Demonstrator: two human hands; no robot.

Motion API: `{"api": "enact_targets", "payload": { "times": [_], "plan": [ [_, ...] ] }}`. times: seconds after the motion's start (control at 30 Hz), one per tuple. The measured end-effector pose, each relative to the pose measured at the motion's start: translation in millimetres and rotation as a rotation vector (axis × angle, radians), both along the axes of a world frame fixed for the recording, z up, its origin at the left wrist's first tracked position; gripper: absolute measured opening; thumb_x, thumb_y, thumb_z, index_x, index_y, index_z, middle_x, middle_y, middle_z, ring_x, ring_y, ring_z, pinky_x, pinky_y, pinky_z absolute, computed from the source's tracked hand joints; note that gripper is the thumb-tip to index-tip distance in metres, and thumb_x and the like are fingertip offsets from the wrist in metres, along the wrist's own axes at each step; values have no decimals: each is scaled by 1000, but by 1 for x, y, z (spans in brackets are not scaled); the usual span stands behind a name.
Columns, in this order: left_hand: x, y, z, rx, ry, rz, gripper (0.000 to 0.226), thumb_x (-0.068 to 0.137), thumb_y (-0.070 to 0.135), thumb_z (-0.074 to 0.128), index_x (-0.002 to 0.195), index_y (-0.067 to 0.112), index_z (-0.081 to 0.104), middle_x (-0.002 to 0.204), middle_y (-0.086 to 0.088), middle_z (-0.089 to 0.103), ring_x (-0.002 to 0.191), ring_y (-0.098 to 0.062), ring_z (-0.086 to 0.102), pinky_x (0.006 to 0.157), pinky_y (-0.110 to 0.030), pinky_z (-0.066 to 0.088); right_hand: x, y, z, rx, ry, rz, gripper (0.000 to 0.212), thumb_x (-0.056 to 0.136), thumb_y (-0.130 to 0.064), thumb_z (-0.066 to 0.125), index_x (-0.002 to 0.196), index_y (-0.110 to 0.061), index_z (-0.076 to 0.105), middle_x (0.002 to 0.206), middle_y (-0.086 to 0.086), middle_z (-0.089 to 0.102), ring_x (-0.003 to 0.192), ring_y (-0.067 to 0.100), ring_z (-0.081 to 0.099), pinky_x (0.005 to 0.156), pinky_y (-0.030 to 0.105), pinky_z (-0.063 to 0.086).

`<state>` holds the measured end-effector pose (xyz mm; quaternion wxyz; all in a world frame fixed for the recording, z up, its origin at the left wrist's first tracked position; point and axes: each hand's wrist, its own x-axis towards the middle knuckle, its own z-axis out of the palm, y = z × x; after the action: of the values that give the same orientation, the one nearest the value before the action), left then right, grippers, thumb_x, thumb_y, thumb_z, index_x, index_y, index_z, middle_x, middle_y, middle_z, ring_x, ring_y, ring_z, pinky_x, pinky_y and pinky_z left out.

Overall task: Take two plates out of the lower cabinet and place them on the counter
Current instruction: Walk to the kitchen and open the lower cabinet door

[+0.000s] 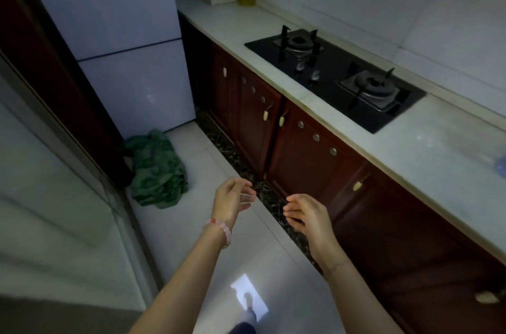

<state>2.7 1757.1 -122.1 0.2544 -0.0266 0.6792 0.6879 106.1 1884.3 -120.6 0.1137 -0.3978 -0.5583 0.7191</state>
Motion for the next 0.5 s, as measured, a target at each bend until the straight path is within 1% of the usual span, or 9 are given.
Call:
{"api": "enact_targets", "payload": {
  "times": [0.17, 0.23, 0.33, 0.43, 0.5],
  "plan": [
    [-65, 45, 1, -20, 0, -5, 26, 91, 12, 42, 74, 16, 62, 61, 4, 66, 52, -6, 62, 60, -24, 50, -66, 51, -12, -23, -10, -5, 24, 89, -10, 47, 78, -12, 69, 63, 3, 66, 71, 21, 62, 74, 32, 52],
    [-87, 61, 1, -15, 0, -2, 28, 91, 11, 42, 72, 16, 62, 60, 4, 66, 51, -6, 62, 60, -24, 50, -89, 67, -18, -34, -13, -8, 24, 89, -10, 48, 76, -13, 69, 59, 1, 67, 65, 18, 63, 69, 29, 53],
    [-122, 86, -5, -30, 1, -1, 28, 91, 12, 41, 73, 17, 62, 59, 5, 66, 55, -9, 62, 64, -27, 50, -127, 92, -32, -30, -26, -2, 26, 89, -12, 49, 75, -15, 70, 58, -1, 69, 58, 12, 65, 58, 21, 55],
    [-154, 110, -14, -39, -7, -3, 28, 91, 11, 41, 74, 16, 62, 59, 5, 66, 57, -10, 62, 64, -27, 50, -161, 114, -45, -38, -27, 3, 28, 91, -12, 48, 75, -16, 71, 61, 0, 70, 59, 11, 66, 56, 19, 55],
    [-177, 128, -23, -56, -16, -21, 28, 91, 11, 40, 74, 16, 62, 63, 2, 66, 58, -11, 61, 63, -26, 49, -185, 129, -56, -48, -25, 1, 27, 91, -11, 47, 78, -14, 70, 65, 1, 70, 61, 11, 67, 57, 20, 55]
  ]
}}
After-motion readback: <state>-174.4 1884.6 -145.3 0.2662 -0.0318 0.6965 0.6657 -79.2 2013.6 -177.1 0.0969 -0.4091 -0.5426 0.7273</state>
